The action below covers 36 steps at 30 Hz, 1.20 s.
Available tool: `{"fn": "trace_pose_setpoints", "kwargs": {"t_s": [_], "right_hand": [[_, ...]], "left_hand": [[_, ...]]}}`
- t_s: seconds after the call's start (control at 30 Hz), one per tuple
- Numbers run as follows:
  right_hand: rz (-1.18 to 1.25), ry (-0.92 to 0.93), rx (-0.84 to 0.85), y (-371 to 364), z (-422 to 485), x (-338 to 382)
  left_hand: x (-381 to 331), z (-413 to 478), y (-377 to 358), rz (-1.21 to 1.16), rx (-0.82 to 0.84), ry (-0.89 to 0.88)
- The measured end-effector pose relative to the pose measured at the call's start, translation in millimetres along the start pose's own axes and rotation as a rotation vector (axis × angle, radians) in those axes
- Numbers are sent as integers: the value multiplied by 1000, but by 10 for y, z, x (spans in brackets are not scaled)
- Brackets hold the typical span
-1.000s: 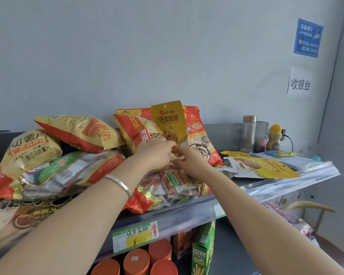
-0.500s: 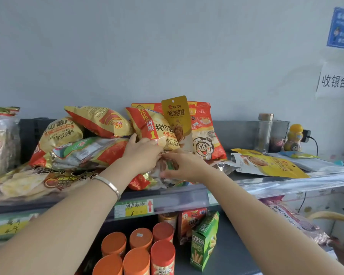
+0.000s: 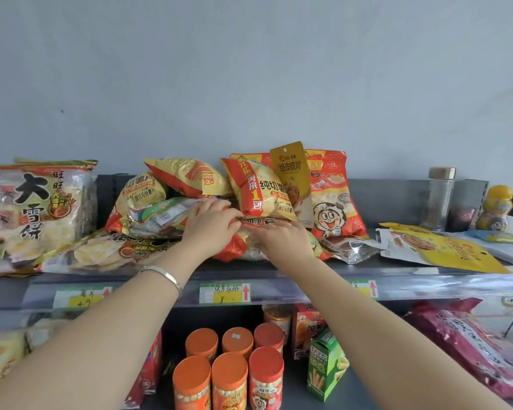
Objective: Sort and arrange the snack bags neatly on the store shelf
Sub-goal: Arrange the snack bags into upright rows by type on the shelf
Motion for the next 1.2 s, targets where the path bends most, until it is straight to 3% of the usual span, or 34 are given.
{"fn": "trace_pose_setpoints", "kwargs": {"t_s": [0.1,0.23,0.43,0.53,0.63,0.8,0.9,0.97,1.2], "right_hand": [[75,-73,-281,279,-26,-220],[122,-149,-361,532,-99,-514],[299,-348,-370,676,-226,-971],[362,-416,-400,749,-263,-1113],[427,-427,-310,712,-241,-1194],[439,-352,-116,645,-279,-1212],[407,-322,-98,615,-318,-1202],[417,-334,-123,609,-342,-1229],[647,-606,-403,729,-521,-1504]], "left_hand": [[14,59,98,-211,-54,60],[70,148,174,-523,-88,146],[40,239,55,-284,-37,176],[-44,264,68,-315,-72,139],[-190,330,133,-380,-136,42],[-429,555,31,-511,40,-116],[-502,642,-100,-464,188,-78],[-463,614,-210,-428,266,-6],[-279,509,-422,-684,428,326]]}}
Point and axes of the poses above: each hand's wrist, its own z-axis towards the middle knuckle, its own y-axis out of the back of the hand, x = y × z, the point moved 7 cm from there along z, towards the middle knuckle, and after that the axes turned 2 degrees about x, right-handed, at the moved point
